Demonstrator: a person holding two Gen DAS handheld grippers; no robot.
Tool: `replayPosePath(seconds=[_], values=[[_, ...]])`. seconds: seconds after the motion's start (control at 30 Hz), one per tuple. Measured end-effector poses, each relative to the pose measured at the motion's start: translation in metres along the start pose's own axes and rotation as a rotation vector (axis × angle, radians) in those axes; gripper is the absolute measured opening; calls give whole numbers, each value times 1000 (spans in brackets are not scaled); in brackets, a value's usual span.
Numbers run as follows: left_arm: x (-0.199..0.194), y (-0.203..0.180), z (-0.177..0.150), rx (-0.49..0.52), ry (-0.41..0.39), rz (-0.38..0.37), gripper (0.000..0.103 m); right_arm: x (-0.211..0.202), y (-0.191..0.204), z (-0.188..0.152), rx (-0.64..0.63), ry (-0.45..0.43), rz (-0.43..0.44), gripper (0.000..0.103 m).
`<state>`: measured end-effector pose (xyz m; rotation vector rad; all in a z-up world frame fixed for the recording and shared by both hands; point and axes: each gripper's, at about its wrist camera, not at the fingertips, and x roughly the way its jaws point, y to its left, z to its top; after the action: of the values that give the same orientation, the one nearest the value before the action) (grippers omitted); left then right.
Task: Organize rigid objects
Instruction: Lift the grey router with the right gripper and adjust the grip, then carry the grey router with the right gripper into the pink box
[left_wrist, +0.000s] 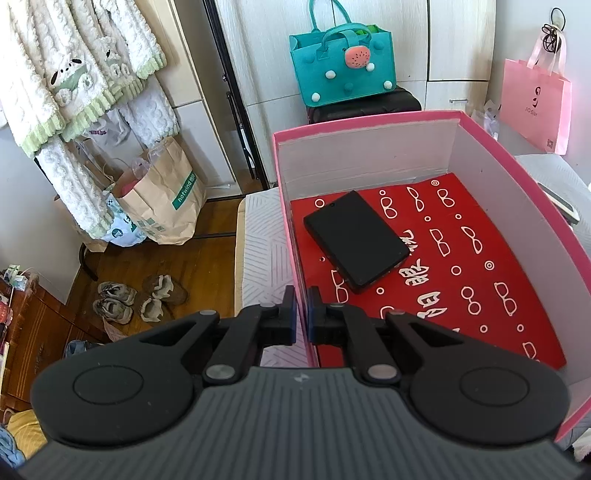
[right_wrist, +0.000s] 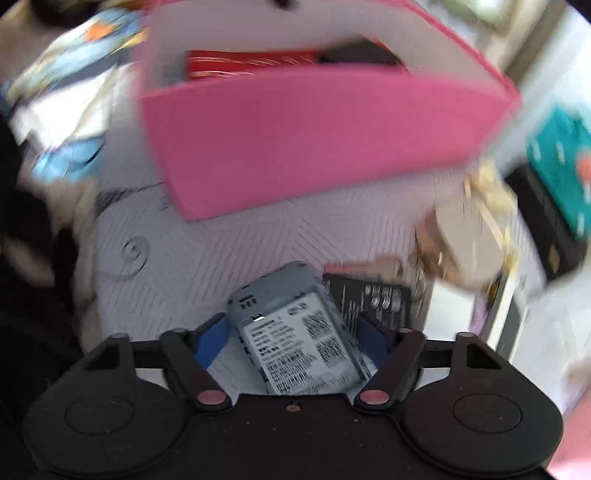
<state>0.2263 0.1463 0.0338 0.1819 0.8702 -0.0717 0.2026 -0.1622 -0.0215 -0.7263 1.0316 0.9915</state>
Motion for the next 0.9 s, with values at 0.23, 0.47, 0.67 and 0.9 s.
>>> replayPosePath(seconds=[0.23, 0.47, 0.67, 0.9], values=[[0, 3, -1, -7, -4, -20, 5, -12, -27, -18, 418, -43, -44, 68], [-1, 8, -1, -24, -2, -47, 6, -20, 2, -48, 343, -46, -91, 82], [0, 3, -2, -12, -7, -32, 5, -24, 8, -49, 454, -56, -159, 67], [-1, 5, -2, -18, -7, -40, 5, -21, 2, -55, 508, -107, -126, 66]])
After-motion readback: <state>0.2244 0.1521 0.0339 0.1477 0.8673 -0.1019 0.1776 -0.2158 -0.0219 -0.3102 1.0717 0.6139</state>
